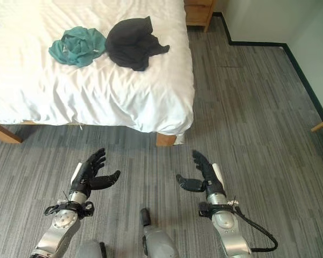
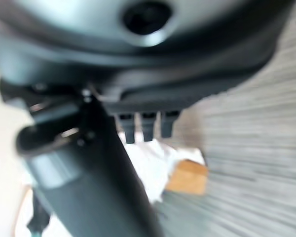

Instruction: Pick up bed clothes into laundry basket.

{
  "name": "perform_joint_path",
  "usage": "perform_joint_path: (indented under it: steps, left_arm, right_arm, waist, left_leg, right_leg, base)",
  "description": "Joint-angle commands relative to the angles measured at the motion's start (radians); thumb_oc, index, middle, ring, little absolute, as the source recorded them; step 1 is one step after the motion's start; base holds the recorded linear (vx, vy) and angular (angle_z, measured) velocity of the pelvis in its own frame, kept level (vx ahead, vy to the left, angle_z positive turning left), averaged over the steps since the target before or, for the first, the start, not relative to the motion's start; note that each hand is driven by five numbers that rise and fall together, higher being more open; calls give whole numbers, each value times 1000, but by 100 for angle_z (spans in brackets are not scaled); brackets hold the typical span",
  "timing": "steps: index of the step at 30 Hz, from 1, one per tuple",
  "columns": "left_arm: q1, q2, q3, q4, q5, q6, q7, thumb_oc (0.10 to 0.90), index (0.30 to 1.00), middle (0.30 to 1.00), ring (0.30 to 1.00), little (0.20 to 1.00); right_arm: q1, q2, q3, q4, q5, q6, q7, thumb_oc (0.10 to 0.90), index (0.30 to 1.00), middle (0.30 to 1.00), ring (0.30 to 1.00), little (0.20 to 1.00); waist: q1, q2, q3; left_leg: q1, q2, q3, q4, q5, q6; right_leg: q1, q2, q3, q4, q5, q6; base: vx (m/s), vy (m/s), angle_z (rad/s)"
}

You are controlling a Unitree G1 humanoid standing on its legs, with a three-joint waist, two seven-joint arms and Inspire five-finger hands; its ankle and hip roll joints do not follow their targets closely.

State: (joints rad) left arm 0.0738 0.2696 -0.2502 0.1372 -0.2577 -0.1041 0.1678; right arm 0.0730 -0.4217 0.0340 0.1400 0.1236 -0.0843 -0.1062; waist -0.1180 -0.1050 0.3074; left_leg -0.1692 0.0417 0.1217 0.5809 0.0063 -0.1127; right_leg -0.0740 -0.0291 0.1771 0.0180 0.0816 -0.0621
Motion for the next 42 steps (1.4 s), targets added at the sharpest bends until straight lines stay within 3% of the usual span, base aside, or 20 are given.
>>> perform_joint_path:
  steps: [1, 3, 4, 7, 9, 12, 13, 14, 15, 18, 20, 23, 26, 33, 35, 37, 39, 40, 41, 42]
  left_arm:
    - [-11, 11, 43, -132, -5, -95, 1, 800, 900, 900, 900, 900]
    - [-8, 5, 42, -132, 1, -93, 3, 800, 900, 900, 900, 900]
    - [-5, -6, 37, -132, 10, -88, 10, 800, 900, 900, 900, 900]
    - [-10, -11, 20, -127, 27, -90, 7, 800, 900, 900, 900, 900]
    - [-2, -13, 12, -126, 54, -78, 14, 800, 900, 900, 900, 900]
    - [-19, -2, -10, -122, 95, -61, 42, 800, 900, 900, 900, 900]
    - [-21, -2, -9, -121, 96, -61, 42, 800, 900, 900, 900, 900]
    - [-47, 21, -15, -116, 123, -58, 77, 800, 900, 900, 900, 900]
    - [-66, 33, -11, -108, 130, -58, 97, 800, 900, 900, 900, 900]
    - [-94, 43, -12, -94, 122, -68, 120, 800, 900, 900, 900, 900]
    - [-87, 65, -2, -63, 108, -74, 116, 800, 900, 900, 900, 900]
    - [-56, 104, 17, -45, 102, -83, 112, 800, 900, 900, 900, 900]
    - [-17, 113, 51, -40, 88, -90, 108, 800, 900, 900, 900, 900]
    - [35, 137, 83, 65, 62, -83, 113, 800, 900, 900, 900, 900]
    - [42, 148, 96, 103, 52, -67, 121, 800, 900, 900, 900, 900]
    - [40, 164, 111, 134, 69, -63, 125, 800, 900, 900, 900, 900]
    - [35, 177, 115, 167, 73, -64, 120, 800, 900, 900, 900, 900]
    - [29, 191, 119, 180, 70, -70, 118, 800, 900, 900, 900, 900]
    - [27, 189, 120, 183, 69, -71, 118, 800, 900, 900, 900, 900]
    - [7, 220, 137, 238, 63, -73, 118, 800, 900, 900, 900, 900]
  right_arm:
    - [-1, -53, -1, -106, 2, -75, 0, 800, 900, 900, 900, 900]
    - [1, -51, 2, -102, -1, -74, 1, 800, 900, 900, 900, 900]
    - [1, -50, 16, -90, -30, -72, -4, 800, 900, 900, 900, 900]
    - [2, -71, 14, -102, -108, -60, -21, 800, 900, 900, 900, 900]
    - [29, -79, 8, -137, -206, -50, -37, 800, 900, 900, 900, 900]
    - [23, -134, -28, -197, -395, -24, -118, 800, 900, 900, 900, 900]
    - [21, -134, -28, -198, -397, -23, -119, 800, 900, 900, 900, 900]
    - [-25, -177, -51, -219, -473, 0, -179, 800, 900, 900, 900, 900]
    - [-71, -202, -61, -233, -501, 19, -204, 800, 900, 900, 900, 900]
    - [-188, -242, -48, -240, -537, 43, -250, 800, 900, 900, 900, 900]
    - [-321, -280, -4, -226, -534, 57, -259, 800, 900, 900, 900, 900]
    - [-459, -348, 77, -192, -541, 58, -264, 800, 900, 900, 900, 900]
    - [-610, -363, 169, -120, -563, 73, -256, 800, 900, 900, 900, 900]
    - [-836, -422, 316, 143, -531, 99, -249, 800, 900, 900, 900, 900]
    - [-871, -449, 352, 224, -528, 107, -233, 800, 900, 900, 900, 900]
    - [-942, -482, 390, 315, -519, 108, -226, 800, 900, 900, 900, 900]
    - [-977, -485, 419, 376, -501, 105, -212, 800, 900, 900, 900, 900]
    - [-1001, -497, 441, 396, -499, 103, -209, 800, 900, 900, 900, 900]
    - [-1009, -496, 448, 402, -497, 102, -209, 800, 900, 900, 900, 900]
    - [-1025, -511, 462, 433, -476, 95, -195, 800, 900, 900, 900, 900]
  waist:
    - [27, 29, -93]
    - [36, 43, -99]
    - [52, 80, -112]
    - [45, 100, -136]
    - [37, 97, -161]
    - [7, 74, -150]
    - [11, 81, -150]
    - [-11, 89, -126]
    - [-13, 95, -119]
    - [-12, 96, -113]
    - [-6, 82, -118]
    - [26, 57, -117]
    - [79, 22, -129]
    - [141, 9, -156]
    - [145, 15, -133]
    - [139, 32, -119]
    - [135, 34, -115]
    - [127, 32, -110]
    - [122, 35, -110]
    - [108, 37, -96]
  left_leg:
    - [-77, -26, 93, -165, 26, 31]
    - [-66, -42, 104, -289, 47, 33]
    - [-48, -40, 105, -520, 118, 22]
    - [-9, 6, 147, -655, 145, 16]
    - [44, -10, 133, -668, 136, 38]
    - [100, -22, 135, -668, 111, 58]
    - [94, -12, 138, -668, 117, 56]
    - [124, 8, 116, -668, 103, 57]
    - [129, 22, 111, -668, 94, 54]
    - [136, 22, 96, -668, 73, 49]
    - [156, 3, 43, -668, 36, 47]
    - [184, -18, -13, -668, 3, 52]
    - [209, -19, -18, -668, -7, 49]
    - [228, -23, -85, -668, -21, 41]
    - [227, -29, -139, -668, -10, 39]
    - [218, -21, -177, -668, -1, 31]
    - [210, -27, -220, -668, 1, 18]
    - [207, -41, -254, -668, 3, 10]
    - [209, -41, -256, -668, -2, 11]
    - [205, -57, -294, -668, -10, -2]
  right_leg:
    - [131, -47, 55, -94, -50, 128]
    - [154, -41, 63, -98, -74, 132]
    - [204, -22, 69, -102, -119, 139]
    - [265, -34, 52, -69, -187, 150]
    - [278, -49, 41, 10, -217, 168]
    - [200, -53, 46, 257, -120, 236]
    - [191, -44, 50, 258, -112, 234]
    - [93, -8, 69, 398, -59, 247]
    - [36, -8, 66, 432, -71, 240]
    - [-13, -43, 40, 350, -101, 224]
    - [-43, -40, 74, 147, -110, 222]
    - [-47, -46, 143, 3, -79, 237]
    - [-5, -88, 112, -33, -49, 242]
    - [42, -138, 20, 67, -64, 238]
    - [-11, -107, 32, 229, -4, 259]
    - [-57, -52, 61, 317, -25, 242]
    - [-55, -6, 119, 237, -79, 221]
    - [-73, 19, 172, 161, -82, 215]
    - [-65, 17, 169, 151, -83, 214]
    - [-94, 20, 197, 11, -57, 226]
  base:
    - [237, 7, -13]
    - [390, 80, -22]
    - [512, 119, -36]
    - [520, 111, -37]
    - [521, 78, -25]
    - [211, 50, -32]
    - [180, 27, -33]
    - [152, -13, -18]
    - [227, -36, -5]
    - [156, -85, -10]
    - [326, -170, 4]
    - [205, -108, 54]
    - [155, -162, 109]
    - [173, -82, 78]
    - [82, -87, 81]
    - [128, -93, 105]
    - [192, -92, 93]
    - [162, -44, 75]
    - [208, -95, 65]
    - [152, -75, 81]
